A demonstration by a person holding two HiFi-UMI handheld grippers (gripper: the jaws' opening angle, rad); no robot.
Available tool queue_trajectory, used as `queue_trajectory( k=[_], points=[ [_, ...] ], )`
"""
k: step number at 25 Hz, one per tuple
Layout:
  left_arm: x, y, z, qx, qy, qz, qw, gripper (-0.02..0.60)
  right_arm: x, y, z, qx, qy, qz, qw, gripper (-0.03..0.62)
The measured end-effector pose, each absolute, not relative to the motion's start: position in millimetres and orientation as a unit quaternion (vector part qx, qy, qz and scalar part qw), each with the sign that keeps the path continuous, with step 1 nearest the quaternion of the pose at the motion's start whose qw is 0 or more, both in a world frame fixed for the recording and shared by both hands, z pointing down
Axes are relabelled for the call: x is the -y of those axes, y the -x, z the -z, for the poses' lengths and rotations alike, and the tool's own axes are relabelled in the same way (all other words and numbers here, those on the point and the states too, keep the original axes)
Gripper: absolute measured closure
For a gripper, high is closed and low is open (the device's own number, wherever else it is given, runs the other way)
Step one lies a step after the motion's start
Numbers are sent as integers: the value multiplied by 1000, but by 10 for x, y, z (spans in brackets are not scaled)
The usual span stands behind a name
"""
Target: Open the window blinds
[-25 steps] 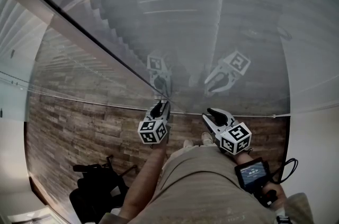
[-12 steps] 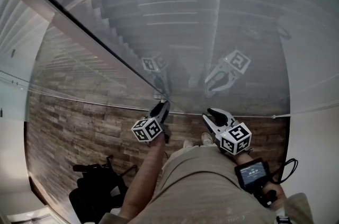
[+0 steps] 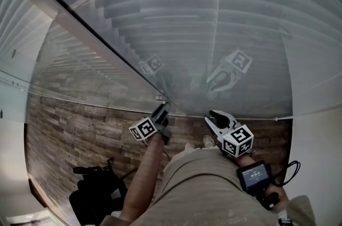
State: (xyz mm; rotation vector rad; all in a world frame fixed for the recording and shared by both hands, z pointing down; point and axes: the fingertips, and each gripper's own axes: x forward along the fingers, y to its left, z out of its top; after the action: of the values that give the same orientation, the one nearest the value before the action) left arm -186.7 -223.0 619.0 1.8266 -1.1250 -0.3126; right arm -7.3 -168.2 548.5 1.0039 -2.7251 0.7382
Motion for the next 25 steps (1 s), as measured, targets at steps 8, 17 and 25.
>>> queue_trajectory(
  k=[8,17,25],
  points=[
    [2229,1823,-6158,409,-729,185,517,448,1641,42,-5453,908,-332,-244,74,474],
    [2268,1811,-6153,347,-703,257,565,448,1654,85,-5533,907,-333,-244,78,474],
    [2185,1800,-6264,303,-674,303,602,448,1599,73,-5618,908,-329,-245,86,474]
  ],
)
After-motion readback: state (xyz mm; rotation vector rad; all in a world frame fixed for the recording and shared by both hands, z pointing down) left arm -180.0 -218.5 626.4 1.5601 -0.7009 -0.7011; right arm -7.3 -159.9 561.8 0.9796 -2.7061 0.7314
